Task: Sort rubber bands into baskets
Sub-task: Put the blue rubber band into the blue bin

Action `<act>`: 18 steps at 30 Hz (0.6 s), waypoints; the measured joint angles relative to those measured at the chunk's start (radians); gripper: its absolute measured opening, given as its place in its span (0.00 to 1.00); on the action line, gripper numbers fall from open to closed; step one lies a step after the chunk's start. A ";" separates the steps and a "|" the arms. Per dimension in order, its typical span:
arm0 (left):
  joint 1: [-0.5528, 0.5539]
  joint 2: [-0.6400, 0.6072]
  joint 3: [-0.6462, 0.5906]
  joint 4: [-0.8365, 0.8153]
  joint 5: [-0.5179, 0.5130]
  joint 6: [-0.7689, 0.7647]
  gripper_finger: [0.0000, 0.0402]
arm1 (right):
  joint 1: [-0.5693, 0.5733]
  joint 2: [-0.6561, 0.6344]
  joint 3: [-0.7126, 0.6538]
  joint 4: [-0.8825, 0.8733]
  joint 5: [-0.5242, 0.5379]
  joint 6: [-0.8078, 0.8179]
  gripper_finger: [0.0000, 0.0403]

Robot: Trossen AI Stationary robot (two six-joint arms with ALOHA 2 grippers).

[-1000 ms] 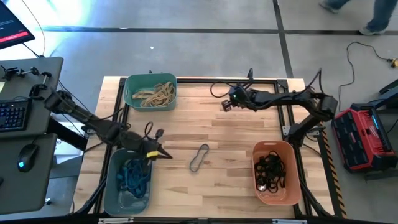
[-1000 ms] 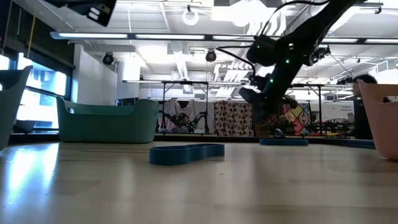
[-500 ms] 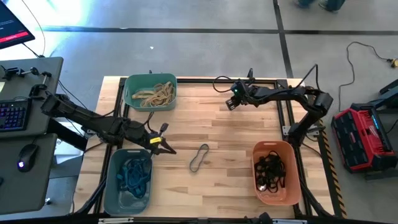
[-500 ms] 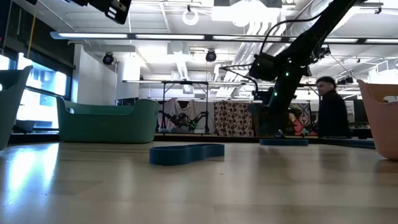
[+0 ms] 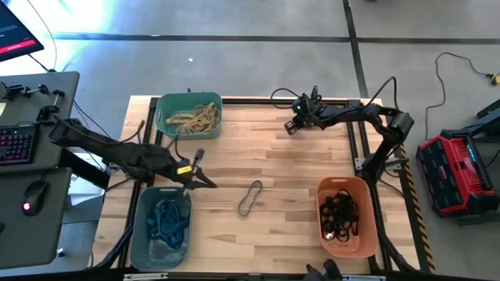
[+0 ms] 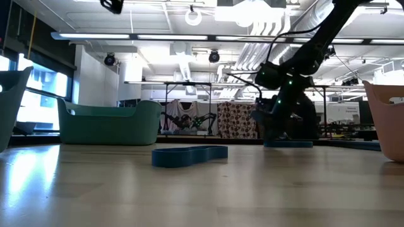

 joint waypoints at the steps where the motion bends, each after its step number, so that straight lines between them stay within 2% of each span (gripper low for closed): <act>1: -0.001 -0.017 0.000 0.002 -0.010 0.000 0.00 | -0.007 0.000 0.000 -0.001 -0.034 -0.009 0.11; 3: -0.001 -0.057 0.000 -0.006 -0.028 0.000 0.00 | -0.015 0.000 0.000 -0.005 -0.104 -0.024 0.05; 5: -0.001 -0.096 0.000 -0.018 -0.055 -0.003 0.00 | -0.011 0.000 0.000 -0.005 -0.126 -0.040 0.01; 11: -0.001 -0.194 0.000 -0.059 -0.108 -0.025 0.00 | 0.044 -0.026 0.000 0.006 -0.127 -0.035 0.00; 18: -0.001 -0.224 0.001 -0.107 -0.138 -0.018 0.00 | 0.166 -0.136 0.000 0.031 -0.122 -0.017 0.00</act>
